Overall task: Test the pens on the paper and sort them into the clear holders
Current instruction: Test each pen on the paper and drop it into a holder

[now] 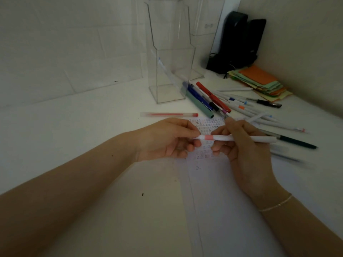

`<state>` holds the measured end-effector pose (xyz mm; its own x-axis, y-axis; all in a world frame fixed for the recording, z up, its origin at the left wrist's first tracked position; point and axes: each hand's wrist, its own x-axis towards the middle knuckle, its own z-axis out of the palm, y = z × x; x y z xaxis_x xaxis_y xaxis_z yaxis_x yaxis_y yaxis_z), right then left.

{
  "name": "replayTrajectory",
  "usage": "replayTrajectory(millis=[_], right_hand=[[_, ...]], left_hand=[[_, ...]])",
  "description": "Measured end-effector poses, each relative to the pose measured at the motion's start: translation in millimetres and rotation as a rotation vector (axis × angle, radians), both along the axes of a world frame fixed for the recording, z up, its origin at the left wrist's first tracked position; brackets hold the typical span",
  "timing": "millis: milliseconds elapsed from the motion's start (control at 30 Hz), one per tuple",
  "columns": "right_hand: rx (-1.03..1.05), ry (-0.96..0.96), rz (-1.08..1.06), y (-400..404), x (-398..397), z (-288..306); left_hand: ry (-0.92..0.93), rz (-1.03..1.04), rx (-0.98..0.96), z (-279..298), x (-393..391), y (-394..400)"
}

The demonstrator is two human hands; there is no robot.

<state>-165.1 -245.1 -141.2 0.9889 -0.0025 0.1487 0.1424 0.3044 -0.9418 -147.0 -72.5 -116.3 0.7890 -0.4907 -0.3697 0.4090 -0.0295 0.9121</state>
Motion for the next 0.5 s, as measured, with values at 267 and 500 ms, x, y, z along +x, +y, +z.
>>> replayTrajectory(millis=[267,500], right_hand=[[-0.5,-0.164,-0.077,8.8,-11.7,-3.2],[-0.634,-0.302,-0.034,16.5,-17.9,-4.4]], left_hand=[[-0.094,0.169,0.079,-4.9,-17.0,-23.1],[-0.288,0.28,0.104,-10.3,-20.1,-31.8]])
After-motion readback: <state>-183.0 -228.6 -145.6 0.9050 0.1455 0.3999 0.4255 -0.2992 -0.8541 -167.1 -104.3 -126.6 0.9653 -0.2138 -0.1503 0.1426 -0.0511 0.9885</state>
